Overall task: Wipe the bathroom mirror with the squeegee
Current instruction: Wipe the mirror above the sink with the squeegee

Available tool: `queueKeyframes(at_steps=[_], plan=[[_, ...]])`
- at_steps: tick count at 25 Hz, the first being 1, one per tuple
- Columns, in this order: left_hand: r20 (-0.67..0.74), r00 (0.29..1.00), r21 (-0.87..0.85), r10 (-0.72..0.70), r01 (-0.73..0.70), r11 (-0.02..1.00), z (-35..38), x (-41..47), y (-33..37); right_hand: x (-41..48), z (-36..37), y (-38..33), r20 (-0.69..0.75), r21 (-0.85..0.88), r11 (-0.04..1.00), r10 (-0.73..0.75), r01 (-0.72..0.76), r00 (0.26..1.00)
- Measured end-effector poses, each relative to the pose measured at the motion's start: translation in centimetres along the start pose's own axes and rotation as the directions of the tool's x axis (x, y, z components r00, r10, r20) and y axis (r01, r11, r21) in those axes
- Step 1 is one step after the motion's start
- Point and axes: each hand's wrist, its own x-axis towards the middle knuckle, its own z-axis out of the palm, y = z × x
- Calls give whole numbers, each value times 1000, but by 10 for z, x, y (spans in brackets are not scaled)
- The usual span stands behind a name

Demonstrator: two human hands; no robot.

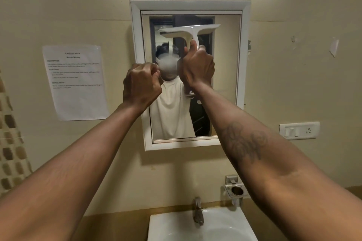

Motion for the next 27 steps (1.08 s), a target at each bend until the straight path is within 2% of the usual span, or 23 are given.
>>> queueKeyframes(at_steps=[7,12,15,22,25,27], plan=[[-1,1000,40,-24,24,999,-13,3,-27,-12,26,-4,47,-109,994,23,-18,999],[24,999,29,-39,39,999,-11,-10,-38,-81,28,35,82,-169,983,91,-76,992],[45,998,38,-53,52,998,-11,-16,-43,-130,26,61,125,-300,953,76,-36,989],[90,994,26,-55,52,998,-14,-36,-39,-203,9,81,204,-266,948,230,-173,952],[116,992,35,-48,44,998,-17,-45,-40,-200,-1,74,204,-226,955,241,-194,949],[113,993,31,-45,41,999,-19,-48,-41,-185,-2,61,159,-209,966,190,-155,969]])
